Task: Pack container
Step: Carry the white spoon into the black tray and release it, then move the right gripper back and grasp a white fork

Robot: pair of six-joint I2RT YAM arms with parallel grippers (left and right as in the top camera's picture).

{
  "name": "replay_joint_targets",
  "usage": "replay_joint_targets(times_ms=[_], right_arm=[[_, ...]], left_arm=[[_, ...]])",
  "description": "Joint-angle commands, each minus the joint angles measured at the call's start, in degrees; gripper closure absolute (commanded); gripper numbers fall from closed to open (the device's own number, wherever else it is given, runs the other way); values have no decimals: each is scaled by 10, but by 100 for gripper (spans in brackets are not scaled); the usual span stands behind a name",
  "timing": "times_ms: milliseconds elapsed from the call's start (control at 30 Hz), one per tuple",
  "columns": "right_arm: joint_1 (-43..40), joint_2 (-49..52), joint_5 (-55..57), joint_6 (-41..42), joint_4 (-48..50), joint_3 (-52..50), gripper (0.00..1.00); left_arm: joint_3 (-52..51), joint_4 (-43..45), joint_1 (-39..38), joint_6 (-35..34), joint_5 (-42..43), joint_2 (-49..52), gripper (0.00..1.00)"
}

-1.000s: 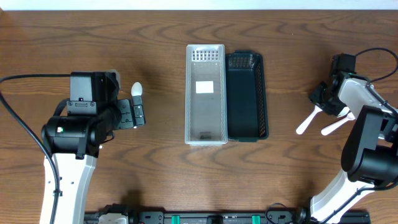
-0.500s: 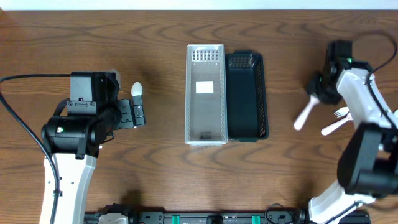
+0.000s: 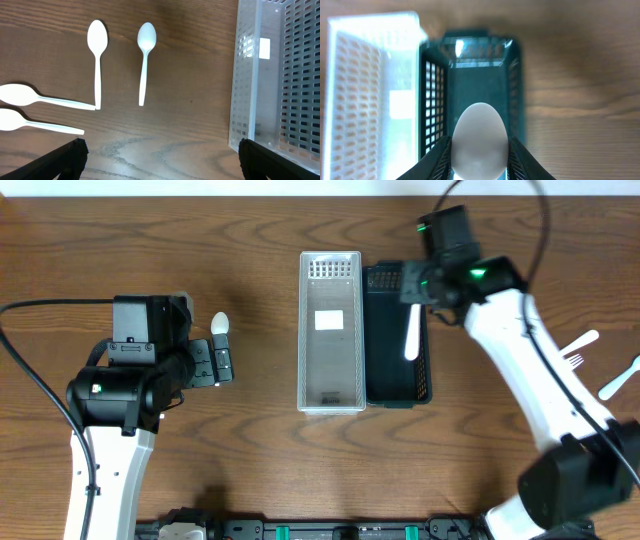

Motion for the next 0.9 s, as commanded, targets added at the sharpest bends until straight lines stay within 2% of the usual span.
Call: replay_joint_targets(times_ms=[0, 100, 200, 267, 400, 500, 567, 667, 700, 733, 800, 867], right_arm=[[20, 62, -3, 1, -7, -4, 99], [30, 88, -3, 1, -9, -4, 97], [31, 92, -3, -6, -4, -4, 70], [31, 90, -3, -10, -5, -2, 61], [30, 78, -3, -20, -12, 7, 59], [21, 52, -3, -46, -33, 35, 43], [11, 31, 3, -59, -47, 54, 39], [-16, -16, 25, -58, -68, 77, 39], [-32, -37, 35, -45, -74, 79, 34], [-45, -53, 41, -33, -78, 79, 22], [-87, -85, 48, -13, -96, 79, 7], [-138, -107, 53, 6, -122, 79, 1]], left_arm=[[13, -2, -2, 5, 2, 0, 2], [13, -2, -2, 5, 2, 0, 2], [13, -2, -2, 5, 2, 0, 2], [13, -2, -2, 5, 2, 0, 2], [13, -2, -2, 5, 2, 0, 2], [13, -2, -2, 5, 2, 0, 2], [13, -1, -2, 5, 2, 0, 2], [13, -1, -2, 5, 2, 0, 2], [13, -1, -2, 5, 2, 0, 2], [13, -1, -2, 5, 2, 0, 2], [13, -2, -2, 5, 2, 0, 2], [13, -2, -2, 5, 2, 0, 2]])
